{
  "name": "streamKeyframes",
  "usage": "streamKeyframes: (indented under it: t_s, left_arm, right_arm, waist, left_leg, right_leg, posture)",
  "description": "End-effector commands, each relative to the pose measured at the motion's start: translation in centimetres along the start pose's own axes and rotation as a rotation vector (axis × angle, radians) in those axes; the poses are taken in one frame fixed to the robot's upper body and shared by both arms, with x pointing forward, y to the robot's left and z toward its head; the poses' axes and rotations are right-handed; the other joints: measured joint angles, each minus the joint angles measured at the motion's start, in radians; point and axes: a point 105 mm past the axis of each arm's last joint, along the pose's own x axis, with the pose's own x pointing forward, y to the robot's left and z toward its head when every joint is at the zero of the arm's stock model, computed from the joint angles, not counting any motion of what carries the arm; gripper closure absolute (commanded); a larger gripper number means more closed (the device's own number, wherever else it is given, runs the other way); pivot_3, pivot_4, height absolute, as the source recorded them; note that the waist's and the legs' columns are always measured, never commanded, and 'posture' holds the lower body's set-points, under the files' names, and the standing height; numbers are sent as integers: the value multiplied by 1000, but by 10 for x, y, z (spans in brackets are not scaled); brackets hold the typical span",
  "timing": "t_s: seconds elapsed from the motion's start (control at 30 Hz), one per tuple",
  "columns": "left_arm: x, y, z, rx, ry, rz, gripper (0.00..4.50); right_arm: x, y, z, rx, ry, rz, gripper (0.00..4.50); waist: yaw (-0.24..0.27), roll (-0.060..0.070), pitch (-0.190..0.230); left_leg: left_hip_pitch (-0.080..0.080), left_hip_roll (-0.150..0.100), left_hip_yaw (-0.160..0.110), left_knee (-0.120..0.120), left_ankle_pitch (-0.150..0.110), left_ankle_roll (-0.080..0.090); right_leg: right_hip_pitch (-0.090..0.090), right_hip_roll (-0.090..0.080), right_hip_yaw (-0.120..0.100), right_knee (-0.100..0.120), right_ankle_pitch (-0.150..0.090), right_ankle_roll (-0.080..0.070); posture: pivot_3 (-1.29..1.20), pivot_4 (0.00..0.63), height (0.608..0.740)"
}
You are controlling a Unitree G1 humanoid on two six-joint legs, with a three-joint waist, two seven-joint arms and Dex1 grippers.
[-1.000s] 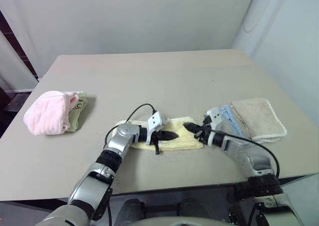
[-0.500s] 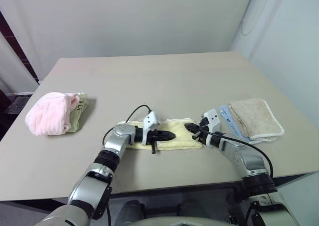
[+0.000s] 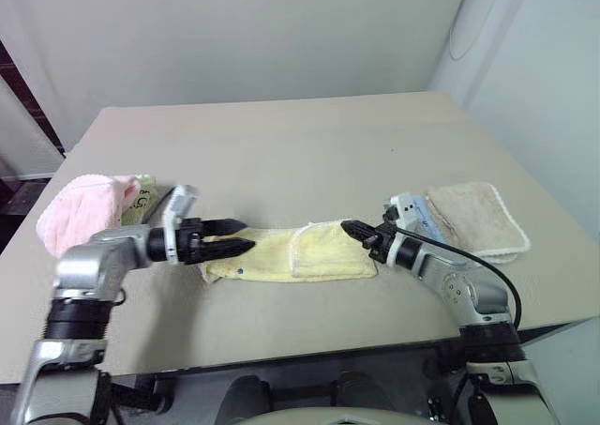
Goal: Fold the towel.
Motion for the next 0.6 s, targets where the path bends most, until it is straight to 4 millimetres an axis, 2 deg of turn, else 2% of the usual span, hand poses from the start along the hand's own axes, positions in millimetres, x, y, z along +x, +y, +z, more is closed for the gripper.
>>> streamKeyframes:
  t_s: [0.03, 0.13, 0.3, 0.43, 0.6]
  left_arm:
    - [-19, -4, -5, -52, 8, 60, 18]
    - [-34, -6, -15, -133, 16, 115, 18]
    - [-56, -8, -21, -243, -13, 157, 18]
    - [-57, -9, -22, -317, -54, 140, 18]
    - [-48, -20, -27, -416, -84, 68, 18]
  right_arm:
    - [5, 7, 22, 20, -55, 27, 4500]
    - [9, 10, 21, 77, -41, 57, 4500]
    - [14, 9, 20, 142, -19, 69, 4500]
    - [17, 10, 19, 159, -14, 73, 4500]
    - [18, 11, 18, 177, -2, 73, 4500]
  waist:
    - [-2, 0, 0]
    - [-1, -1, 0]
    - [0, 0, 0]
    - [-1, 0, 1]
    - [-1, 0, 1]
  left_leg:
    - [0, 0, 0, 0, 0, 0]
    - [0, 0, 1, 0, 0, 0]
    - [-1, 1, 0, 0, 0, 0]
    - [-1, 1, 1, 0, 0, -1]
    - [-1, 0, 1, -1, 0, -1]
  right_leg:
    - [0, 0, 0, 0, 0, 0]
    - [-1, -1, 1, 0, 0, 0]
    - [-2, -1, 0, 0, 0, 0]
    - [-2, -2, 1, 0, 0, -1]
    - [-2, -2, 1, 0, 0, -1]
  posture:
    - [0, 0, 701]
    - [0, 0, 701]
    - [0, 0, 701]
    - [0, 0, 701]
    - [0, 0, 701]
